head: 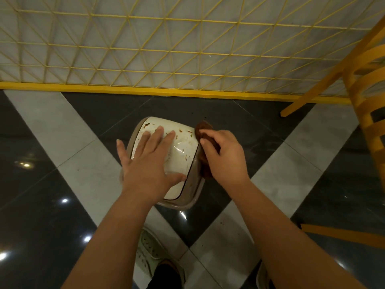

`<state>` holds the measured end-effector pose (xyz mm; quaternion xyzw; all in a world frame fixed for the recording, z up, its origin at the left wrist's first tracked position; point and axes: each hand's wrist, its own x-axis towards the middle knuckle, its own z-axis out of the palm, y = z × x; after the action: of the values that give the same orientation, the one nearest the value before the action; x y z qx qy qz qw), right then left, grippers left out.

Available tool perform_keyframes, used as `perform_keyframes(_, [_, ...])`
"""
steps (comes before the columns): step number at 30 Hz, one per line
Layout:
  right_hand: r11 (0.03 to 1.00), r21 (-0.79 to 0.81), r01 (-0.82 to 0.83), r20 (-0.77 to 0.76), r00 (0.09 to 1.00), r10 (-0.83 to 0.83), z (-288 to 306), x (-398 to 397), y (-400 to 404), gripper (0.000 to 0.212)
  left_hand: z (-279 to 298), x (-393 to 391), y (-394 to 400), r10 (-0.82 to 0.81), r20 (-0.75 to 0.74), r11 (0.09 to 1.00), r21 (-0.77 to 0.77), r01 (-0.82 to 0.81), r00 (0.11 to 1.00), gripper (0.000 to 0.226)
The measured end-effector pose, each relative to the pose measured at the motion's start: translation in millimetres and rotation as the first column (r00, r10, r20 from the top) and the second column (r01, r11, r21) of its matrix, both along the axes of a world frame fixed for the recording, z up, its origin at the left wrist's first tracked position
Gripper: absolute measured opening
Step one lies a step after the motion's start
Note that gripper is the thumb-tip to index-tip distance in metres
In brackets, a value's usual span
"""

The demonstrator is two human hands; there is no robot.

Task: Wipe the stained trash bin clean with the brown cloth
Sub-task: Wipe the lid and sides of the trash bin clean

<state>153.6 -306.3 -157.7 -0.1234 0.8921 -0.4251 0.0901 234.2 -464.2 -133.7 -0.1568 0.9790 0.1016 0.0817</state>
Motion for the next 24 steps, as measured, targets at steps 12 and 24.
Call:
perform_keyframes(12, [0.999,-0.003,0.038,-0.054,0.998,-0.038,-8,7,7,0.036,-1,-2,-3,-0.008,0.002,1.000,0.024,0.008,1.000,0.098])
perform_keyframes(24, [0.974,-0.120,-0.191,-0.193,0.967,0.166,-31,80,27,0.022,-4,-2,0,0.040,-0.082,0.997,0.062,-0.035,0.996,0.064])
